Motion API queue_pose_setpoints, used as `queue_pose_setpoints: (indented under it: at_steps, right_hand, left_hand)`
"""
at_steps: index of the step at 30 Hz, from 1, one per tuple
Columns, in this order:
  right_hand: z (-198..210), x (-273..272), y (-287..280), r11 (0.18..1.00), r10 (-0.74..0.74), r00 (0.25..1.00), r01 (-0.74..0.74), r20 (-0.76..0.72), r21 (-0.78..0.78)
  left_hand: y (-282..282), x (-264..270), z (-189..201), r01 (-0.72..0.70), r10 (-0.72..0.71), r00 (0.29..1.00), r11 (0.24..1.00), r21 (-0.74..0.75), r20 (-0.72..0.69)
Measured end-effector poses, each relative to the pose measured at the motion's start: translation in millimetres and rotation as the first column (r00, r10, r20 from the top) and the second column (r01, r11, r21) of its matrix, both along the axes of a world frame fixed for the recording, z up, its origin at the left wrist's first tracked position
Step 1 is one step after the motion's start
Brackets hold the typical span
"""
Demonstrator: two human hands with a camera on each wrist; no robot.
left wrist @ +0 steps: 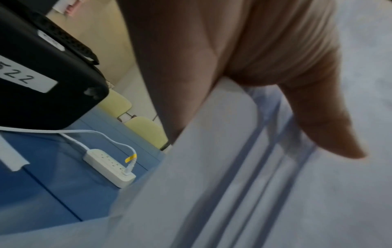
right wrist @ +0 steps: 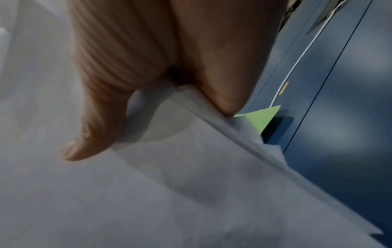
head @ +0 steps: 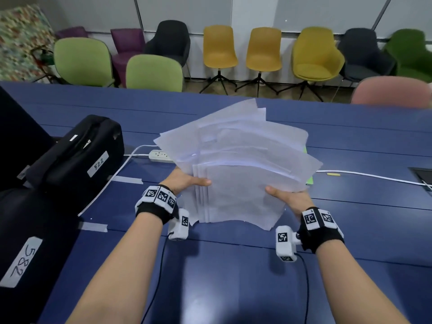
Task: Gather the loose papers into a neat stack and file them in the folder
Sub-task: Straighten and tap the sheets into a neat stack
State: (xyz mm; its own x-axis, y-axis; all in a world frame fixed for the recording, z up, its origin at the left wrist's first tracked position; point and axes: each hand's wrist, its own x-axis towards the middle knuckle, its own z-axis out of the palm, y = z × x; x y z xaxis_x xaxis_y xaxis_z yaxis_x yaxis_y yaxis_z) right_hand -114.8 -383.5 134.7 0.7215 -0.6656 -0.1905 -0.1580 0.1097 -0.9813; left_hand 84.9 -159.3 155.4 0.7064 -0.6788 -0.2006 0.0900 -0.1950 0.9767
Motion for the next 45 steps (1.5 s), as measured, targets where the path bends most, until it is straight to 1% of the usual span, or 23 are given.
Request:
queue_pose_setpoints:
  at_steps: [2, 3, 5, 7, 9, 11, 13, 14, 16, 18, 20, 23, 26, 28, 29, 31, 33, 35, 40, 41, 43, 44, 45]
  right_hand:
    - [-2, 3, -1, 1.0, 0.001, 1.0, -0.001, 0.028, 0.015]
    - [-2, 4, -2, 1.0, 0.0, 0.999, -0.001, 0.037, 0.013]
    - [-4, 5, -3, 1.0, 0.016, 0.999, -0.016, 0.033, -0.003]
    - [-8, 10, -2, 1.0, 0.003, 1.0, -0.003, -0.005, -0.008]
    - [-12, 19, 1, 0.996, -0.084, 0.996, 0.084, -0.017, -0.031]
    - [-12, 26, 1, 0.974, -0.22, 0.975, 0.22, 0.008, -0.052]
    - [-3, 27, 3, 0.962, -0.269, 0.961, 0.271, 0.061, -0.027]
    - [4, 26, 5, 0.96, -0.277, 0.955, 0.28, 0.107, -0.006]
    - [15, 20, 7, 0.963, -0.264, 0.945, 0.271, 0.195, -0.011]
    - [20, 14, 9, 0.971, -0.203, 0.942, 0.229, 0.266, -0.071]
    - [12, 10, 8, 0.981, -0.13, 0.963, 0.159, 0.235, -0.109]
    - [-9, 4, 3, 0.989, -0.044, 0.994, 0.058, 0.105, -0.137]
    - [-15, 2, -5, 0.991, -0.014, 0.997, 0.025, 0.079, -0.131]
    - [-13, 2, -7, 0.995, 0.017, 0.996, -0.008, 0.086, -0.104]
    - [-13, 0, -9, 0.995, 0.031, 0.996, -0.022, 0.089, -0.098]
    - [-12, -1, -10, 0.995, 0.056, 0.995, -0.048, 0.086, -0.092]
    - [-12, -4, -11, 0.993, 0.083, 0.992, -0.074, 0.098, -0.095]
    - [-12, -5, -12, 0.989, 0.092, 0.99, -0.078, 0.11, -0.125]
    - [-15, -4, -17, 0.978, 0.123, 0.988, -0.105, 0.092, -0.181]
    - [-14, -4, -17, 0.974, 0.133, 0.987, -0.114, 0.086, -0.193]
    - [-13, -3, -17, 0.969, 0.152, 0.986, -0.134, 0.073, -0.209]
    - [-12, -2, -17, 0.97, 0.149, 0.986, -0.131, 0.075, -0.207]
    - [-11, -2, -16, 0.973, 0.139, 0.987, -0.12, 0.084, -0.198]
  left_hand:
    - [-4, 3, -3, 0.088, -0.089, 0.995, 0.996, 0.024, 0.048]
    - [-4, 4, -3, 0.11, -0.113, 0.991, 0.992, 0.054, 0.07]
    - [-4, 4, -2, 0.09, -0.1, 0.991, 0.99, 0.106, 0.091]
    - [-11, -1, -2, 0.055, -0.063, 0.994, 0.994, 0.089, 0.085]
    - [-21, -8, -1, 0.007, -0.013, 0.996, 0.998, 0.063, 0.089]
    - [-30, -13, 3, -0.102, 0.1, 0.992, 0.994, 0.025, 0.07]
    - [-32, -17, 13, -0.212, 0.213, 0.974, 0.977, -0.023, 0.079]
    - [-33, -21, 19, -0.235, 0.241, 0.967, 0.969, -0.074, 0.085]
    - [-32, -30, 31, -0.22, 0.238, 0.966, 0.961, -0.171, 0.099]
    - [-25, -37, 36, -0.18, 0.2, 0.976, 0.964, -0.196, 0.085]
    - [-18, -39, 28, -0.174, 0.188, 0.98, 0.966, -0.192, 0.061]
    - [-13, -38, 20, -0.319, 0.322, 0.947, 0.936, -0.147, -0.007]
    - [-17, -32, 29, -0.373, 0.367, 0.928, 0.9, -0.224, -0.068]
    - [-22, -30, 39, -0.484, 0.458, 0.875, 0.826, -0.289, -0.158]
    - [-25, -31, 44, -0.538, 0.493, 0.843, 0.789, -0.297, -0.217]
    - [-33, -27, 48, -0.603, 0.515, 0.793, 0.736, -0.307, -0.324]
    - [-37, -27, 53, -0.646, 0.536, 0.757, 0.703, -0.298, -0.374]
    - [-41, -28, 56, -0.687, 0.577, 0.721, 0.671, -0.279, -0.384]
    - [-49, -33, 58, -0.693, 0.619, 0.718, 0.677, -0.248, -0.318]
    - [-50, -32, 58, -0.667, 0.604, 0.743, 0.705, -0.24, -0.288]
    - [-52, -34, 55, -0.551, 0.516, 0.834, 0.802, -0.233, -0.196]
    - [-52, -35, 52, -0.514, 0.489, 0.858, 0.828, -0.225, -0.158]
    - [-52, -36, 49, -0.496, 0.473, 0.868, 0.838, -0.228, -0.151]
